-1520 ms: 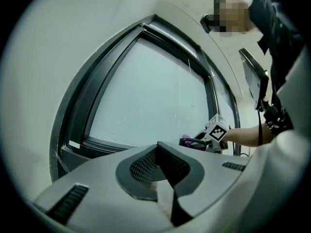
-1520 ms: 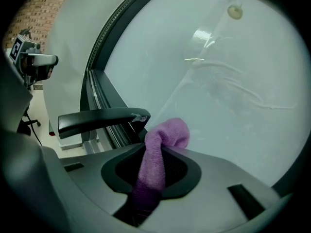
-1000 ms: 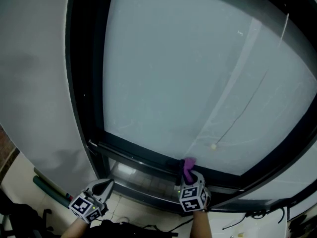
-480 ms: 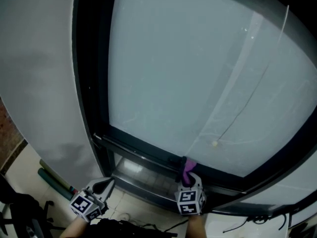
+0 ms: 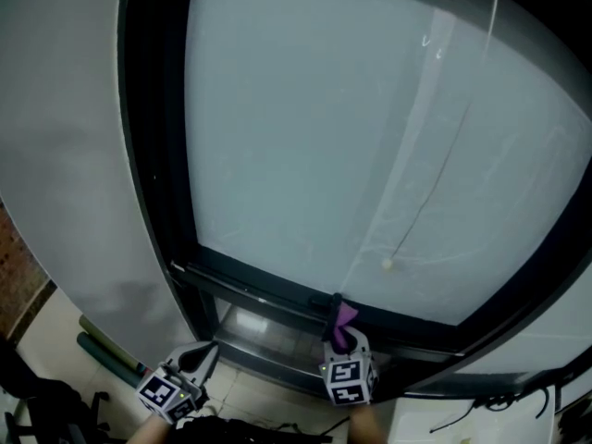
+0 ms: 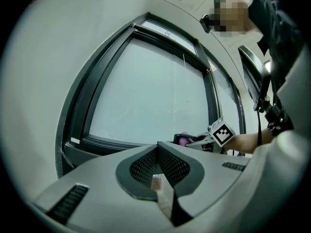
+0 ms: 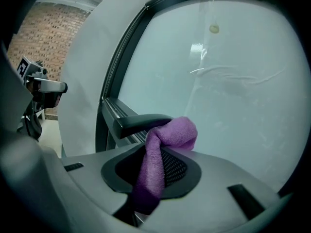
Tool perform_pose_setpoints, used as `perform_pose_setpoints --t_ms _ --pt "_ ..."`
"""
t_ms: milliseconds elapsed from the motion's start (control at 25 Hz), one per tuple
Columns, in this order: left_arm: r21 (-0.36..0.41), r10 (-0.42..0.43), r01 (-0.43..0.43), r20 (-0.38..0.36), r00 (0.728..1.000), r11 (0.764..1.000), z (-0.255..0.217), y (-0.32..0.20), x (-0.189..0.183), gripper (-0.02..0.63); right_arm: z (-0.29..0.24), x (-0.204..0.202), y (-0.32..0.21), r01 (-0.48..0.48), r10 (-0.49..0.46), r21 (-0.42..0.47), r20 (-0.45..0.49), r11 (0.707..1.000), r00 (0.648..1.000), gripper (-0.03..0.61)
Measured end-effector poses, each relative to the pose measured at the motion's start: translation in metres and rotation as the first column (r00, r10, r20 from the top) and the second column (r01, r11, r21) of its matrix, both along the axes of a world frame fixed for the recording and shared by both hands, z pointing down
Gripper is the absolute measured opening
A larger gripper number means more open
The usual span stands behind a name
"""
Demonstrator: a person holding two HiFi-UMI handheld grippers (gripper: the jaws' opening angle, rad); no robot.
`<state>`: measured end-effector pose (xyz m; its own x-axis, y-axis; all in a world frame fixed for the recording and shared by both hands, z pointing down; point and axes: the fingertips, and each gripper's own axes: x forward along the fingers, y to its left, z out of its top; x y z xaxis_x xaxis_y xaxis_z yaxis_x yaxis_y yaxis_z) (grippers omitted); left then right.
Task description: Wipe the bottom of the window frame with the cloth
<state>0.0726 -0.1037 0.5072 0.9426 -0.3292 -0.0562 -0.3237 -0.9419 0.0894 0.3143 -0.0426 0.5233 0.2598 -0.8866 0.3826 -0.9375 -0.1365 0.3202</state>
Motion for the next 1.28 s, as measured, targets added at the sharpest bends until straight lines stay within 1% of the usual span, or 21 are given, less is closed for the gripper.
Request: perform_pose_setpoints --t_ms 120,160,360,600,760,920,1040,1160,1280 --pt "0.002 0.037 -0.037 0.006 0.999 0.999 -0.001 -0.009 0.002 0.005 0.0 -0.004 -0.004 -0.017 0.017 -0.007 -0.057 1.0 0.998 0.092" --pt "0.002 0.052 -0.052 0.011 0.999 0.999 -0.001 -0.012 0.002 0.005 0.002 -0.004 -0.006 -0.024 0.024 -0.005 -0.063 1.0 0.998 0.092" --pt "0.014 0.119 -0.119 0.014 0.993 0.993 -0.01 -0.029 -0.004 0.005 0.004 -0.014 -0.009 -0.102 0.102 0.013 0.023 0.995 0.995 0.092" --pt "0.009 0.165 -0.165 0.006 0.986 0.986 -0.005 -0.048 -0.014 0.005 0.007 -0.028 -0.018 -0.155 0.155 0.001 0.025 0.988 0.988 0.092" --pt "0.008 0.197 -0.197 -0.002 0.98 0.98 -0.004 -0.054 -0.018 0.005 0.005 -0.028 -0.017 -0.215 0.213 0.012 0.066 0.977 0.975 0.092" --pt "0.001 0.206 -0.206 -0.009 0.978 0.978 -0.002 -0.061 -0.023 0.005 0.005 -0.03 -0.016 -0.269 0.265 0.035 0.107 0.962 0.958 0.092" --pt "-0.011 0.228 -0.228 -0.008 0.974 0.974 -0.003 -0.06 -0.023 0.005 0.007 -0.039 -0.018 -0.275 0.27 0.031 0.115 0.961 0.956 0.092" --pt "-0.002 0.234 -0.234 -0.008 0.972 0.972 -0.003 -0.064 -0.026 0.005 0.008 -0.048 -0.025 -0.278 0.271 0.037 0.124 0.96 0.954 0.092" --pt "-0.006 0.232 -0.232 -0.012 0.973 0.973 -0.003 -0.068 -0.031 0.005 0.008 -0.05 -0.03 -0.294 0.278 0.069 0.181 0.953 0.943 0.091"
